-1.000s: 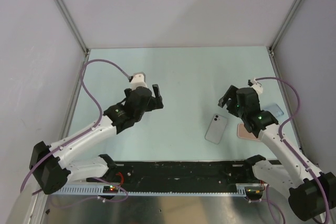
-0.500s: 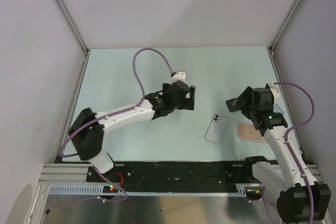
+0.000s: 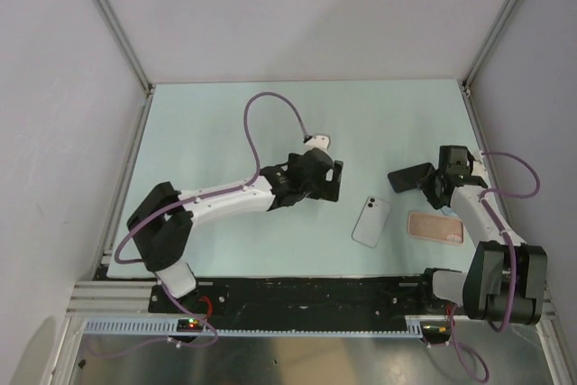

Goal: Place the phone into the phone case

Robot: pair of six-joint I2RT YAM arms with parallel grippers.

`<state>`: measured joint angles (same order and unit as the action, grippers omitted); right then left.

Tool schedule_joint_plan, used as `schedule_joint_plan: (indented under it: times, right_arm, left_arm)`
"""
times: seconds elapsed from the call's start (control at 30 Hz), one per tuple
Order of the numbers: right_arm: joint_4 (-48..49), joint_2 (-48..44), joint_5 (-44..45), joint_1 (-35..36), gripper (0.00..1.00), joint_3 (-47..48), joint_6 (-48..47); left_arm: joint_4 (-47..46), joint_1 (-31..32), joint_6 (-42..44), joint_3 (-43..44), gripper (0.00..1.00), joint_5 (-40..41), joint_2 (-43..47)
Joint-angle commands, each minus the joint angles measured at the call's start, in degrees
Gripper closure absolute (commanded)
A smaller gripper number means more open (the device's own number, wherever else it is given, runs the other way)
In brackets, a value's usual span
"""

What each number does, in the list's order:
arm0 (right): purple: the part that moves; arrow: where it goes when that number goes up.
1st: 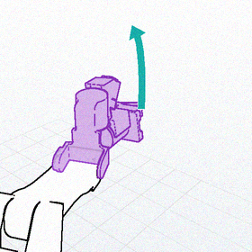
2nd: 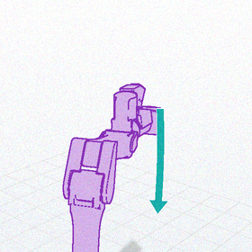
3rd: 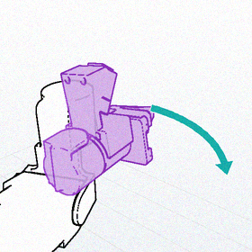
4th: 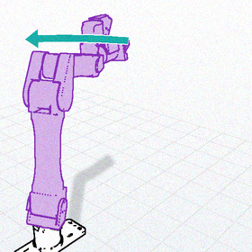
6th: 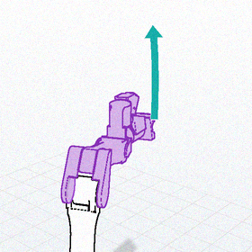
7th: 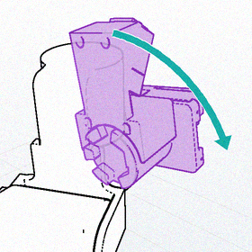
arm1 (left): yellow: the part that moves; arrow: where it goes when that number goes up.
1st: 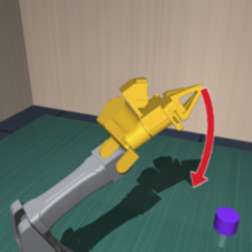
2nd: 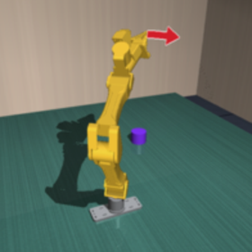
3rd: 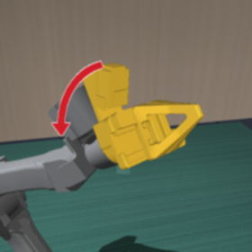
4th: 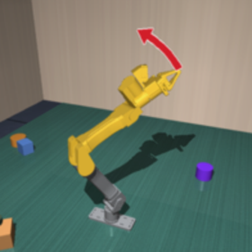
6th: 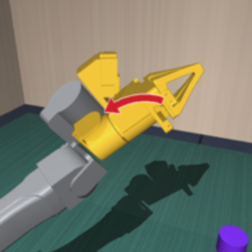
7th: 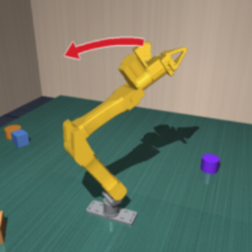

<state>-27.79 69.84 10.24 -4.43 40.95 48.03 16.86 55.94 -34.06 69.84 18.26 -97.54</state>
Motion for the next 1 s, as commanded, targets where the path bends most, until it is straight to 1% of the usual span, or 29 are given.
schedule_joint_plan:
  times: [0.0, 0.1, 0.17, 0.33, 0.57, 0.7, 0.83, 0.97]
  right_arm:
    - [-2.52, -1.2, 3.99, -1.81, 0.54, 1.03, 4.84]
    - [-4.77, -4.52, 5.78, -2.08, 0.54, -1.19, 6.29]
    - [-5.18, -5.02, 6.0, -2.5, 0.54, -2.6, 7.36]
    - [-4.89, 0.2, 2.92, -3.69, 0.61, -3.23, 10.79]
    - [-1.58, 8.89, -1.73, -4.21, 0.63, -3.25, 13.19]
    - [-0.44, 11.99, -2.59, -4.42, 0.65, -3.19, 13.73]
    - [-0.48, 14.42, -4.13, -4.84, 0.73, -3.16, 13.65]
    - [-1.83, 14.07, -5.0, -4.78, 0.73, -3.22, 12.18]
  left_arm:
    - [-0.71, -0.46, -0.93, -3.96, 0.02, 1.29, 6.64]
    - [-0.75, -0.69, -1.32, -5.76, 0.02, 1.16, 8.07]
    - [-0.77, -0.69, -1.63, -6.21, 0.02, 0.7, 8.64]
    - [-0.76, -0.87, -1.79, -7.92, 0.02, 0.77, 11.07]
    - [-0.73, -1.93, -2.83, -10.54, 0.02, 1.23, 13.98]
    - [-0.73, -2.32, -3.08, -11.34, 0.02, 1.33, 14.54]
    - [-0.69, -2.72, -3.26, -11.71, 0.02, 1.14, 14.88]
    - [-0.61, -3.04, -3.29, -11.84, 0.02, 0.72, 14.99]
